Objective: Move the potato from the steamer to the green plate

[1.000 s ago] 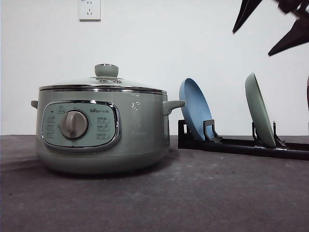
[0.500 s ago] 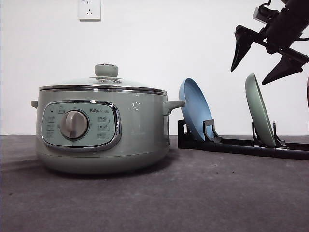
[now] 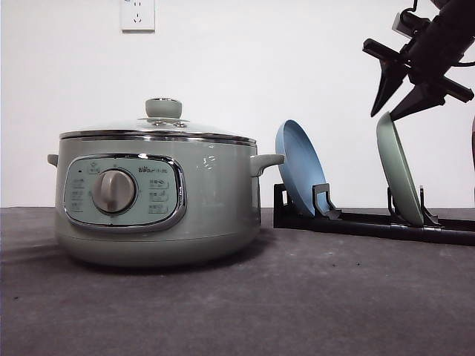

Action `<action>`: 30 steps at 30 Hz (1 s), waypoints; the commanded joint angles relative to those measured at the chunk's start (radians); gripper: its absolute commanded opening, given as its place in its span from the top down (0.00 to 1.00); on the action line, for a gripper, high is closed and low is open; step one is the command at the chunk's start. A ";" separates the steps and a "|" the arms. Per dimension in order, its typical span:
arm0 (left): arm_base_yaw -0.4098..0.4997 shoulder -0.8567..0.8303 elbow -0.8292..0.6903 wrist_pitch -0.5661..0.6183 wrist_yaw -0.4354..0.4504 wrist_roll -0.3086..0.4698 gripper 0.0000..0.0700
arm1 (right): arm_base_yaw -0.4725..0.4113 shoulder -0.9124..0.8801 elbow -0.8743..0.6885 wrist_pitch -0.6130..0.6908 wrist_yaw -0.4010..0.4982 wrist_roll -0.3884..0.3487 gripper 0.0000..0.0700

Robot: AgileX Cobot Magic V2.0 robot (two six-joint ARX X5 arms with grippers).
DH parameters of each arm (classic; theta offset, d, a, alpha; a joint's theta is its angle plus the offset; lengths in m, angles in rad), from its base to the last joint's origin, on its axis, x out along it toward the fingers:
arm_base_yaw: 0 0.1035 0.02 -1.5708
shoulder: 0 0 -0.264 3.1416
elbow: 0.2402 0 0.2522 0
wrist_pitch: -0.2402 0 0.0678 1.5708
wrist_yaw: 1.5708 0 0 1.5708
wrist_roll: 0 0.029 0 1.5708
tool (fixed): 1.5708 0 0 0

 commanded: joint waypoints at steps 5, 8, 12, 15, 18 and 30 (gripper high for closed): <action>-0.005 0.007 0.021 0.001 0.003 0.009 0.00 | -0.012 0.020 0.025 0.008 -0.006 0.068 0.99; -0.005 0.007 0.021 -0.015 0.003 0.010 0.00 | -0.026 0.018 0.025 0.028 -0.047 0.101 0.99; -0.005 0.007 0.021 -0.033 0.003 0.016 0.00 | -0.050 -0.003 0.032 0.048 -0.115 0.157 0.99; -0.005 0.007 0.021 -0.035 0.003 0.017 0.00 | -0.059 -0.043 0.032 0.066 -0.139 0.178 0.99; -0.005 0.007 0.021 -0.034 0.003 0.017 0.00 | -0.060 -0.097 0.032 0.067 -0.165 0.184 0.99; -0.005 0.007 0.021 -0.033 0.003 0.017 0.00 | -0.038 -0.380 0.032 -0.111 -0.265 0.053 0.99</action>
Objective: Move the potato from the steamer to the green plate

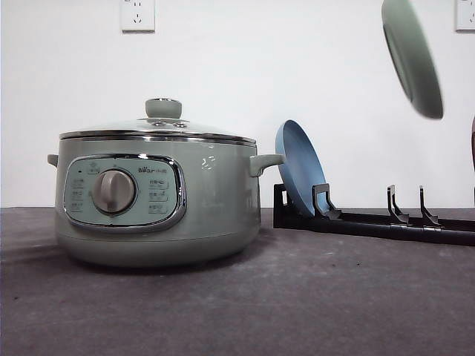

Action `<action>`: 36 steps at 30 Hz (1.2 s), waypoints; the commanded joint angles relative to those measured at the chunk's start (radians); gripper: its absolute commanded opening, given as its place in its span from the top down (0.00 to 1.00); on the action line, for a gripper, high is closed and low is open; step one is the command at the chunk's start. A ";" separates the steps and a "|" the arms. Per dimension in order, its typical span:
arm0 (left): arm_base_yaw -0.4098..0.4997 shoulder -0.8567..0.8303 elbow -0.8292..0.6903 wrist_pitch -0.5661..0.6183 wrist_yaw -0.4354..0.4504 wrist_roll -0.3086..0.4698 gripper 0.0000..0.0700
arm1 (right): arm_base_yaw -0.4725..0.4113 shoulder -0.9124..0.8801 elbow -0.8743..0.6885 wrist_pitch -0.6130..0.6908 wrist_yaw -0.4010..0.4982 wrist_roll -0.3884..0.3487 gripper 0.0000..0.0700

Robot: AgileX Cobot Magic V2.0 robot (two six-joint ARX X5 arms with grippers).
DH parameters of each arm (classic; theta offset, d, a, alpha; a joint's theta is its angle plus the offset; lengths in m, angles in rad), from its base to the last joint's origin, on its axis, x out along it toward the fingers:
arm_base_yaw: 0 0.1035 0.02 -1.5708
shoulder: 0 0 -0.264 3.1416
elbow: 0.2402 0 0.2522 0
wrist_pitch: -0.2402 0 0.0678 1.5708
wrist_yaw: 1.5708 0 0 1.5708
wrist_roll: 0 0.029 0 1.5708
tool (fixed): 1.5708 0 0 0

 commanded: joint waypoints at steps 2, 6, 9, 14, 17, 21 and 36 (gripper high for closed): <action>-0.005 0.007 0.021 0.009 0.003 0.013 0.00 | 0.025 -0.063 0.024 -0.092 -0.001 -0.131 0.99; -0.005 0.007 0.021 0.009 0.003 0.013 0.00 | 0.071 -0.156 0.023 -0.240 0.021 -0.233 0.99; -0.005 0.007 0.021 0.009 0.003 0.013 0.00 | 0.121 -0.215 0.023 -0.341 0.070 -0.296 0.99; -0.005 0.007 0.021 0.011 0.003 0.013 0.00 | 0.246 -0.282 0.022 -0.505 0.221 -0.357 0.99; -0.005 0.007 0.021 0.011 0.003 0.013 0.00 | 0.337 -0.310 0.021 -0.558 0.300 -0.363 0.99; -0.005 0.007 0.021 0.012 0.003 0.013 0.00 | 0.449 -0.329 0.014 -0.591 0.410 -0.346 0.99; -0.005 0.007 0.021 0.011 0.003 0.013 0.00 | 0.906 -0.318 -0.306 -0.528 0.754 -0.185 0.99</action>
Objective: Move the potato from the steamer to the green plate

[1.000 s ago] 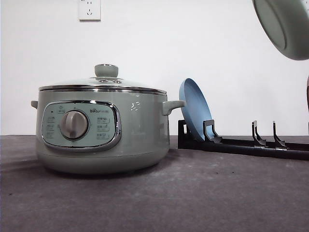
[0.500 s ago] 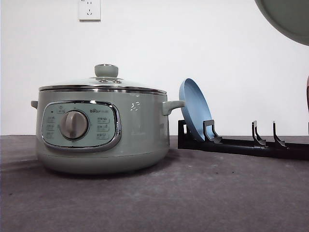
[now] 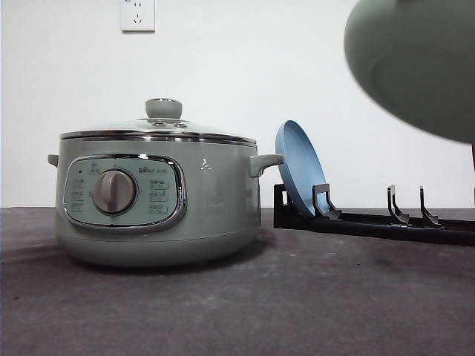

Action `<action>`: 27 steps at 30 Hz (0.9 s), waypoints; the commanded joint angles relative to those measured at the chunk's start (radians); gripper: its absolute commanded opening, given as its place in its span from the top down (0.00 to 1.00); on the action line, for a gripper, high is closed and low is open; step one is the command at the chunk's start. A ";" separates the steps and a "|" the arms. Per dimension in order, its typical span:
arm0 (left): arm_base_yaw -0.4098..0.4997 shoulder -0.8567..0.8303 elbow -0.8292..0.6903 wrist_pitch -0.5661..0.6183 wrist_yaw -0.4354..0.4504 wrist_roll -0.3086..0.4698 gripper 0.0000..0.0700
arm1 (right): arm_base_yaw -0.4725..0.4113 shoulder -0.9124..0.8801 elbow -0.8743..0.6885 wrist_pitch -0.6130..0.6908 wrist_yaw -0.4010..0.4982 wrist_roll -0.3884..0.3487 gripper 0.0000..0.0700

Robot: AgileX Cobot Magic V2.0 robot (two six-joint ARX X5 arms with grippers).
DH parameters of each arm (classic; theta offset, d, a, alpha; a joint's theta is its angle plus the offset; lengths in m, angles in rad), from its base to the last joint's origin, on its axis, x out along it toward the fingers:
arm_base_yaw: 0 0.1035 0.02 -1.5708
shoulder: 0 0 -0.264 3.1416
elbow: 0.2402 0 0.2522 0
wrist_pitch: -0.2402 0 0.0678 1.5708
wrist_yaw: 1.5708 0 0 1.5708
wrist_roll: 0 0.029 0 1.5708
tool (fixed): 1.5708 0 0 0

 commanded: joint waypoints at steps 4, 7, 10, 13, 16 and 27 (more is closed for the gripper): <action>-0.005 0.007 0.021 0.011 0.003 0.013 0.00 | 0.103 0.043 -0.102 0.062 0.084 0.076 0.99; -0.005 0.007 0.021 0.011 0.003 0.017 0.00 | 0.142 0.085 -0.156 0.120 0.089 0.098 0.99; -0.005 0.007 0.021 0.011 0.003 0.020 0.00 | 0.180 0.150 -0.186 0.153 0.107 0.114 0.99; -0.005 0.007 0.021 0.010 0.003 0.021 0.00 | 0.218 0.234 -0.191 0.156 0.162 0.120 0.99; -0.005 0.007 0.021 0.008 0.003 0.021 0.00 | 0.245 0.315 -0.191 0.160 0.208 0.121 0.99; -0.005 0.007 0.021 0.008 0.003 0.022 0.00 | 0.306 0.520 -0.191 0.295 0.262 0.157 0.99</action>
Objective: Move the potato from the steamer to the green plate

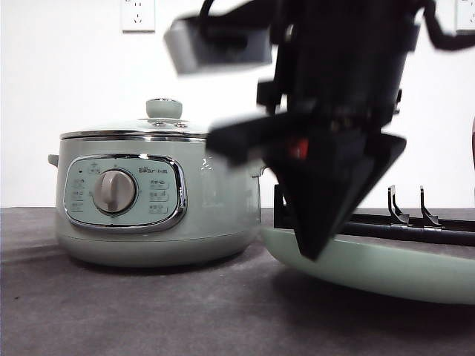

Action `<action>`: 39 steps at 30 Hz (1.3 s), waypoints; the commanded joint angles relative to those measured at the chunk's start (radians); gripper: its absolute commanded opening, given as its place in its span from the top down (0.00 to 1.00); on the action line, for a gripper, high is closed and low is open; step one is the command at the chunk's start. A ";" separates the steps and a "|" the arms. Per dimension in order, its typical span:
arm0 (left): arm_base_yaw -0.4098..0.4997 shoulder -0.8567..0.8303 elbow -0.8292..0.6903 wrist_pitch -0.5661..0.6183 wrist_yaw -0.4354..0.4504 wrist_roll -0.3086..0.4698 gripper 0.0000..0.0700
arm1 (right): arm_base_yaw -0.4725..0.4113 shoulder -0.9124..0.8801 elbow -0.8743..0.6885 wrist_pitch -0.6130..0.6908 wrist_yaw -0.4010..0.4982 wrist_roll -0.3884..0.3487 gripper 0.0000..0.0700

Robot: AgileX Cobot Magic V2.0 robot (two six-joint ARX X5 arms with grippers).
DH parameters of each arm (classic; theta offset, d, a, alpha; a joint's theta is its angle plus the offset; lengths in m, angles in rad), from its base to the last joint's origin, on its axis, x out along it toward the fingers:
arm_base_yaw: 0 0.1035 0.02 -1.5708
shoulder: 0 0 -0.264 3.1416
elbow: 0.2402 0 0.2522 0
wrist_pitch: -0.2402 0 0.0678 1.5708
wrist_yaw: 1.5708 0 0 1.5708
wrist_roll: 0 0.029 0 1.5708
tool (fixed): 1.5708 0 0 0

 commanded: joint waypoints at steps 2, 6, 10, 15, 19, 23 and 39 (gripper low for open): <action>-0.005 0.007 0.021 0.007 0.003 0.018 0.00 | 0.021 0.052 0.008 -0.006 0.049 0.042 0.99; -0.005 0.007 0.021 0.007 0.003 0.019 0.00 | 0.024 0.088 0.008 -0.001 0.044 0.050 0.99; -0.005 0.007 0.021 0.007 0.003 0.020 0.00 | 0.031 0.093 0.008 0.007 0.044 0.055 0.98; -0.005 0.007 0.021 0.007 0.003 0.020 0.00 | 0.030 0.082 0.017 -0.009 0.044 0.057 0.67; -0.005 0.007 0.021 0.007 0.003 0.021 0.00 | 0.029 0.031 0.064 -0.058 0.027 0.045 0.56; -0.005 0.007 0.021 0.008 0.003 0.024 0.00 | -0.004 -0.047 0.144 -0.123 -0.075 0.014 0.55; -0.005 0.007 0.021 0.001 0.003 0.024 0.00 | -0.511 -0.428 0.336 -0.199 -0.348 -0.153 0.20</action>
